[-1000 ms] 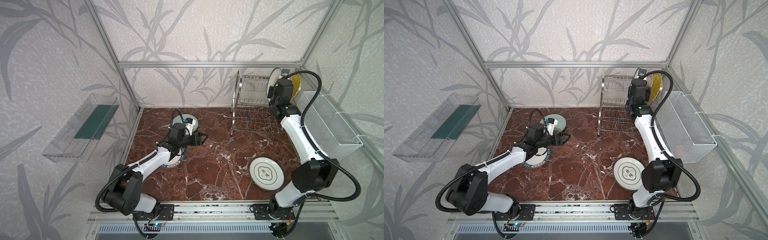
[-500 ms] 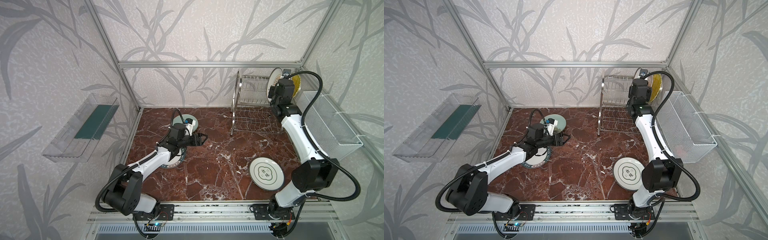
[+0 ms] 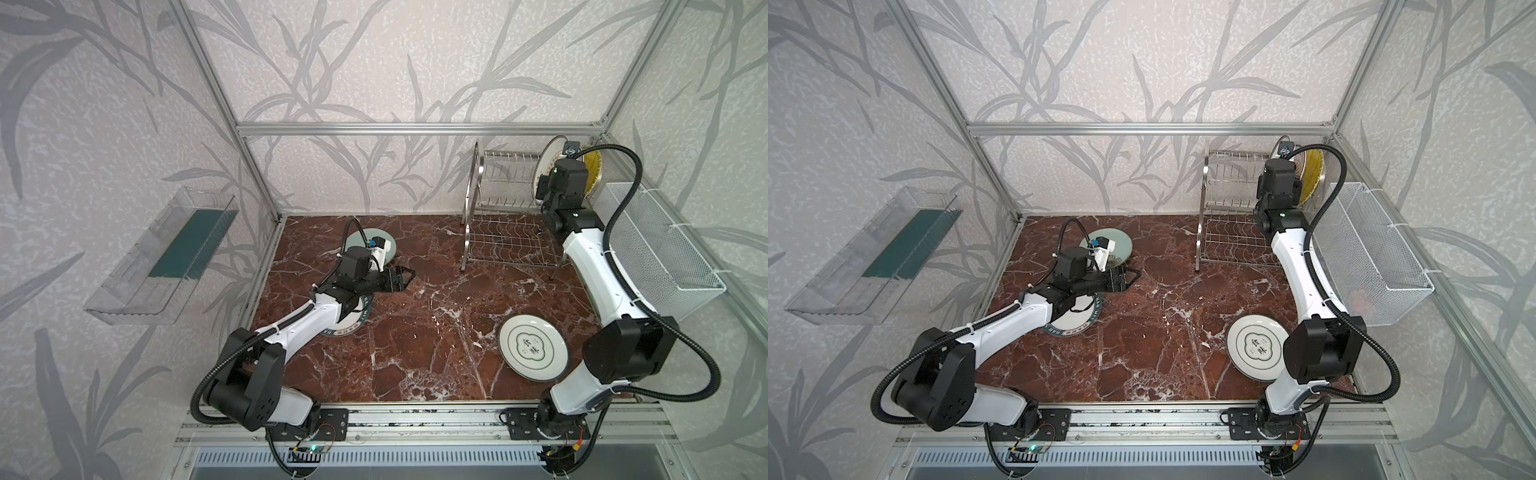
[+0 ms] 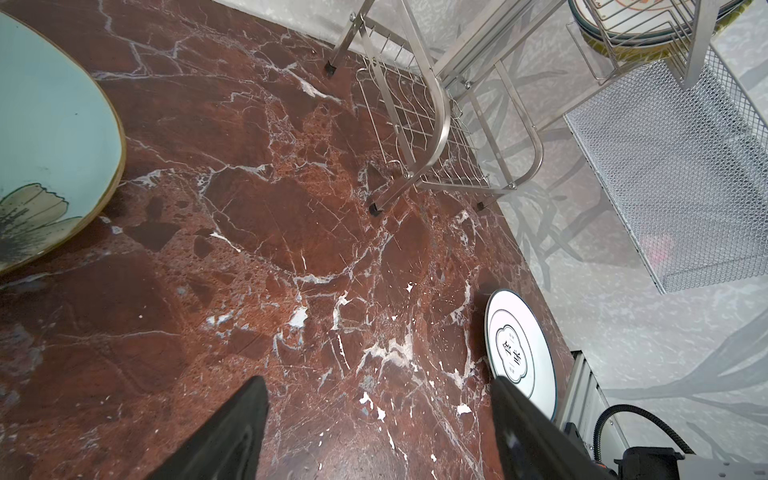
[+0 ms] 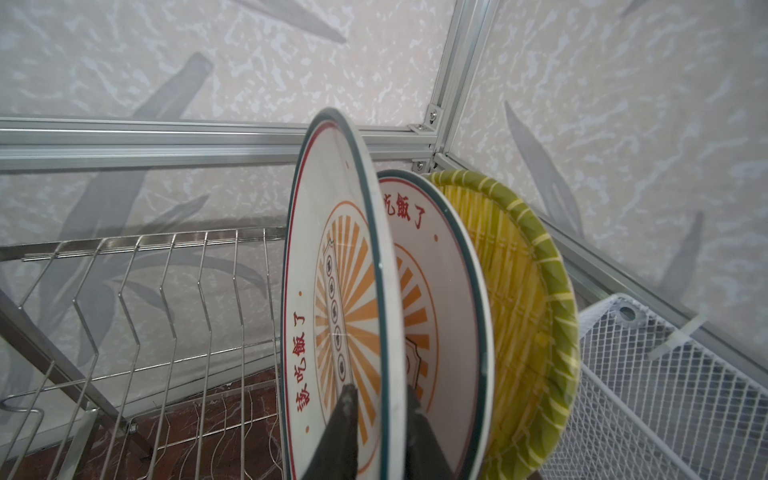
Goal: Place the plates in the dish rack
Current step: 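Lower the sunburst plate into the rack slot beside the other sunburst plate, then open the right gripper and draw it back from the racked plate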
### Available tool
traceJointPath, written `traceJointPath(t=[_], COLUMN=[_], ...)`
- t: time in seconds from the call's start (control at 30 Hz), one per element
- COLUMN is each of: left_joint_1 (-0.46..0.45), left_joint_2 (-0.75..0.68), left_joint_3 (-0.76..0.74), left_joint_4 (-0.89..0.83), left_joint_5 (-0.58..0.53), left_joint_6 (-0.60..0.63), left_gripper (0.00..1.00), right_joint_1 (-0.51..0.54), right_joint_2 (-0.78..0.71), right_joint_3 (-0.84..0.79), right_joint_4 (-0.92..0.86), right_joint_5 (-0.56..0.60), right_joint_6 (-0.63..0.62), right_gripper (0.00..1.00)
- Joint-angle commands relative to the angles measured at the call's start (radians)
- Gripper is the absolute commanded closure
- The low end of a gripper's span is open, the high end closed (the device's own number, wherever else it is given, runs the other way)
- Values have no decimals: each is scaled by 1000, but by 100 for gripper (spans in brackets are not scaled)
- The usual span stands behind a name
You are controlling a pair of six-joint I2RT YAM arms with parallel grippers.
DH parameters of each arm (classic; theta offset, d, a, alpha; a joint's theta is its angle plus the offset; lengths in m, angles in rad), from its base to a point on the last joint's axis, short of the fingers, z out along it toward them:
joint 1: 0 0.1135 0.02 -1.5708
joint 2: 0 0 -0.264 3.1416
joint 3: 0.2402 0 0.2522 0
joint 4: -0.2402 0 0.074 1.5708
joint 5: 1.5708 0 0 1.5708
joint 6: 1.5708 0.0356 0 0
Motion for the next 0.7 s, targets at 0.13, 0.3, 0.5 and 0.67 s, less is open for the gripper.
traceJointPath(t=[0.13, 0.3, 0.5, 0.67], left_joint_1=[0, 0, 1, 0], left_joint_2=[-10, -7, -3, 0], left_joint_3=[21, 27, 32, 34], left_joint_4=[-7, -7, -7, -11], left_joint_5=[0, 1, 2, 0], left_joint_6=[10, 9, 9, 6], left_gripper=[18, 18, 18, 18], right_joint_1=[-11, -13, -13, -13], right_joint_2=[-6, -13, -28, -56], right_joint_3=[24, 36, 55, 63], right_joint_4=[-24, -31, -39, -45], right_joint_5=[-30, -61, -81, -97], right_joint_6=[10, 17, 22, 35], right_gripper=[67, 54, 42, 33])
